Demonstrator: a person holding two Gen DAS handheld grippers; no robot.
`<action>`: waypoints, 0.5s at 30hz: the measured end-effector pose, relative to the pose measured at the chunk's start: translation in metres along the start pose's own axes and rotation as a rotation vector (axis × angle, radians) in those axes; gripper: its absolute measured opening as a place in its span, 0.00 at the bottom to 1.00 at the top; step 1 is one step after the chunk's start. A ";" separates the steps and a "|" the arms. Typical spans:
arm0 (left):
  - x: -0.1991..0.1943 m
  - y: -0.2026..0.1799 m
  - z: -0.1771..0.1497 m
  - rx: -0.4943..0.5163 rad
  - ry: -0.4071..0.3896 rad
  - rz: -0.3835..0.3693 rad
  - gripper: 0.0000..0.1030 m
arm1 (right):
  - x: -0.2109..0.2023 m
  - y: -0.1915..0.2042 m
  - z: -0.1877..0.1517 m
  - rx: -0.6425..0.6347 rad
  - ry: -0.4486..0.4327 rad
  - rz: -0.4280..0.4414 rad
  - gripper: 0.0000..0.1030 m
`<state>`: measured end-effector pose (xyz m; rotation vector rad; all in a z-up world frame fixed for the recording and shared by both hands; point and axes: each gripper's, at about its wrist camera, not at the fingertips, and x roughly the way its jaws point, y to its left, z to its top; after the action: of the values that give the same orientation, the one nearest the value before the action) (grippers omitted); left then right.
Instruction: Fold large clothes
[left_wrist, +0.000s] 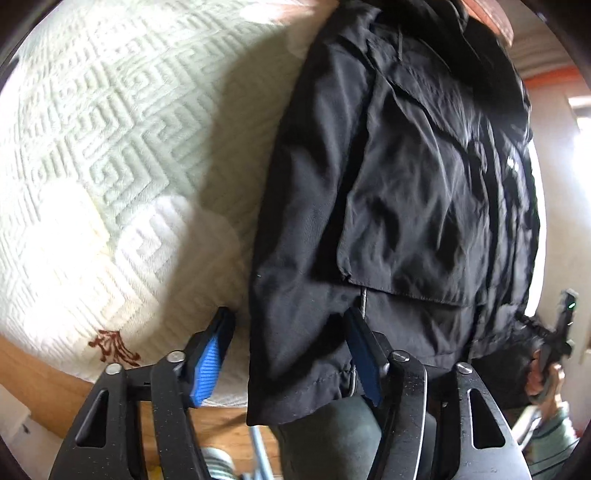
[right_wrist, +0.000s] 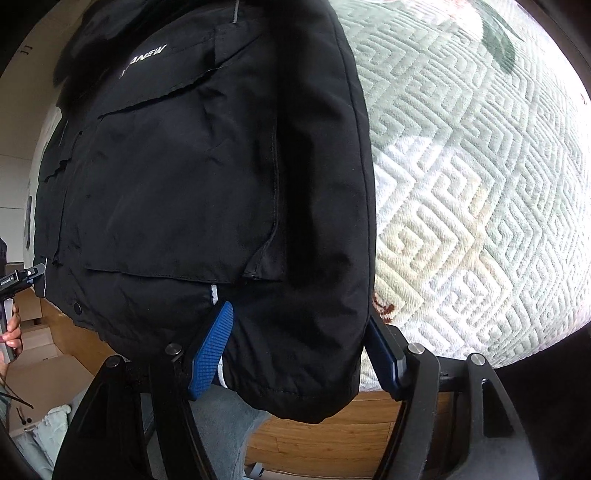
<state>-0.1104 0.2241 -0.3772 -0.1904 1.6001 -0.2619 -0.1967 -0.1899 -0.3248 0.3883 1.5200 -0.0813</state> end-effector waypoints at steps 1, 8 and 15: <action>0.000 -0.006 -0.002 0.010 0.002 -0.018 0.39 | -0.001 -0.001 0.002 0.001 -0.001 0.003 0.57; -0.006 -0.018 -0.009 -0.031 -0.025 -0.047 0.09 | -0.016 -0.010 0.002 0.019 0.004 0.053 0.21; -0.001 -0.019 -0.001 -0.008 0.021 -0.063 0.10 | -0.010 -0.005 0.005 -0.036 0.036 -0.015 0.42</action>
<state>-0.1124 0.2058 -0.3705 -0.2456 1.6182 -0.3068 -0.1941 -0.1976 -0.3155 0.3511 1.5578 -0.0586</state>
